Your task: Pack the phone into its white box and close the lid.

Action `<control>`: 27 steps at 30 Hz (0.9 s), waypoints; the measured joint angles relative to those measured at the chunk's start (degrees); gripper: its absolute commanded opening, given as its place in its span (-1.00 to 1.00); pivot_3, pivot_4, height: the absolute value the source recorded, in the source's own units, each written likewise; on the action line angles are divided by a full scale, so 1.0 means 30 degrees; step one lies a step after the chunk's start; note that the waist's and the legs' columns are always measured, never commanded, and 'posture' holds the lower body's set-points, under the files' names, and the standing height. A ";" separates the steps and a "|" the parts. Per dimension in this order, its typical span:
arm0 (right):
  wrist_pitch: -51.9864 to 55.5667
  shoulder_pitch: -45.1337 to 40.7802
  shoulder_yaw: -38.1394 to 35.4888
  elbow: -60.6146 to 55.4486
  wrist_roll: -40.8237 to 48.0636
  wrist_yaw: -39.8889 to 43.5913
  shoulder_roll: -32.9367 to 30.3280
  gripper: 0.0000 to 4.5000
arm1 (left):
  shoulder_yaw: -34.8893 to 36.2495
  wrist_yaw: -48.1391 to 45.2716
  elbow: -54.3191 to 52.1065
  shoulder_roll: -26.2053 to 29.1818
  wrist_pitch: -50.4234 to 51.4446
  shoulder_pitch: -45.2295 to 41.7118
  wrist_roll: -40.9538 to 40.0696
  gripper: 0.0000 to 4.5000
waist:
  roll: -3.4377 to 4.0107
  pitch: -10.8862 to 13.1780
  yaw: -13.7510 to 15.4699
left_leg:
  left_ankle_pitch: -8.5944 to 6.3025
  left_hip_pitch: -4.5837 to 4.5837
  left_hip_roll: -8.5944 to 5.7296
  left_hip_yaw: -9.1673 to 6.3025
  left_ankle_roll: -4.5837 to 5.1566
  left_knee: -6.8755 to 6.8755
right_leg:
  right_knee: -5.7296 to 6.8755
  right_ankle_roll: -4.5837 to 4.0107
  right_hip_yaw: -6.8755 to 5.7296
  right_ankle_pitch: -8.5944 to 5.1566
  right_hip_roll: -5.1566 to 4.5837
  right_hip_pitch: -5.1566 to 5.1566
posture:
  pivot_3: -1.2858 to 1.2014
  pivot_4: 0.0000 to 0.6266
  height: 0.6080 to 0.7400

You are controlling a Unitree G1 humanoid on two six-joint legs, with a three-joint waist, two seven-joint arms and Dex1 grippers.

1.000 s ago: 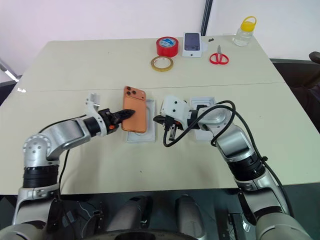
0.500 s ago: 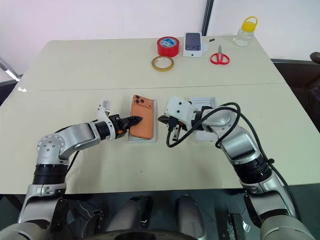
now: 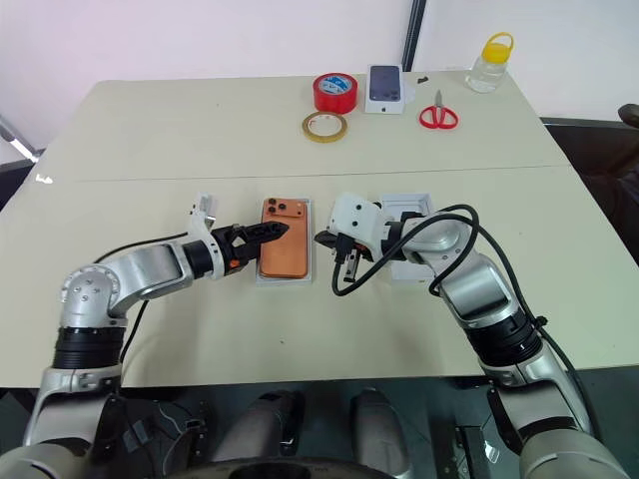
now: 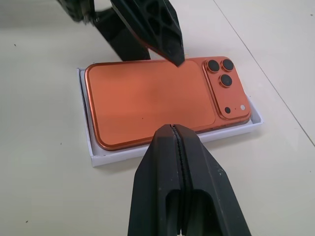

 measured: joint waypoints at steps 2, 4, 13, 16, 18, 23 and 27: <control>-0.0008 0.0000 -0.0001 0.0005 -0.0001 0.0005 -0.0029 -1.00 | 0.0012 -0.0398 -0.0523 0.0707 0.0308 -0.0035 0.0146 0.99 | 0.0001 0.0000 0.0019 | 0.0000 0.0000 0.0000 0.0000 0.0000 -0.0002 | -0.0001 0.0000 0.0000 0.0000 0.0000 0.0000 | 0.03 -0.52 1.00; -0.0031 -0.0007 0.0000 0.0027 -0.0003 0.0008 -0.0035 -1.00 | 0.0006 -0.0850 -0.0913 0.1176 0.0481 -0.0039 0.0391 0.99 | 0.0001 0.0000 0.0020 | 0.0000 0.0000 0.0000 0.0001 0.0000 -0.0002 | -0.0002 0.0000 0.0000 0.0000 -0.0001 0.0001 | 0.03 -0.52 1.00; 0.1103 -0.1064 0.0706 0.1759 -0.0778 -0.0937 0.0225 -1.00 | -0.0222 -0.4779 -0.2219 0.5095 -0.0818 0.0167 0.7926 -0.02 | 0.0006 0.0010 -0.0045 | 0.0002 0.0002 0.0001 0.0007 -0.0003 -0.0033 | -0.0002 -0.0005 0.0001 -0.0002 0.0001 -0.0012 | 0.03 -0.52 1.00; 0.1772 -0.1603 0.1542 0.2853 -0.1729 -0.1809 0.0768 -1.00 | -0.1344 -0.6646 -0.2295 0.5382 -0.1817 0.0182 1.1394 -0.68 | 0.0013 0.0015 0.0030 | 0.0002 0.0001 -0.0003 0.0008 -0.0002 -0.0035 | -0.0023 -0.0005 0.0001 -0.0002 -0.0005 -0.0003 | 0.03 -0.52 1.00; 0.2128 -0.1907 0.2108 0.3308 -0.2192 -0.2264 0.1206 -1.00 | -0.2509 -0.7658 -0.2246 0.5410 -0.2050 0.0096 1.3244 -0.91 | 0.0012 0.0016 0.0040 | 0.0002 -0.0003 -0.0008 0.0008 -0.0002 -0.0034 | -0.0024 -0.0004 0.0002 -0.0001 -0.0011 -0.0007 | 0.03 -0.52 1.00; 0.2940 -0.2705 0.3069 0.4657 -0.3296 -0.3292 0.2061 -1.00 | -0.5284 -1.0427 -0.1144 0.4605 -0.2827 -0.1438 1.7506 -0.91 | 0.0009 0.0018 0.0018 | 0.0002 -0.0006 -0.0008 0.0008 -0.0003 -0.0034 | -0.0022 -0.0003 -0.0004 -0.0001 -0.0009 -0.0008 | 0.03 -0.52 1.00; 0.3005 -0.3297 0.3817 0.5184 -0.3955 -0.3509 0.2627 -1.00 | -0.6944 -1.2213 -0.0153 0.3362 -0.3152 -0.2542 1.9787 -0.91 | 0.0008 0.0018 -0.0100 | 0.0002 -0.0006 -0.0007 0.0007 -0.0002 -0.0046 | -0.0019 -0.0001 -0.0001 0.0000 -0.0007 -0.0021 | 0.03 -0.52 1.00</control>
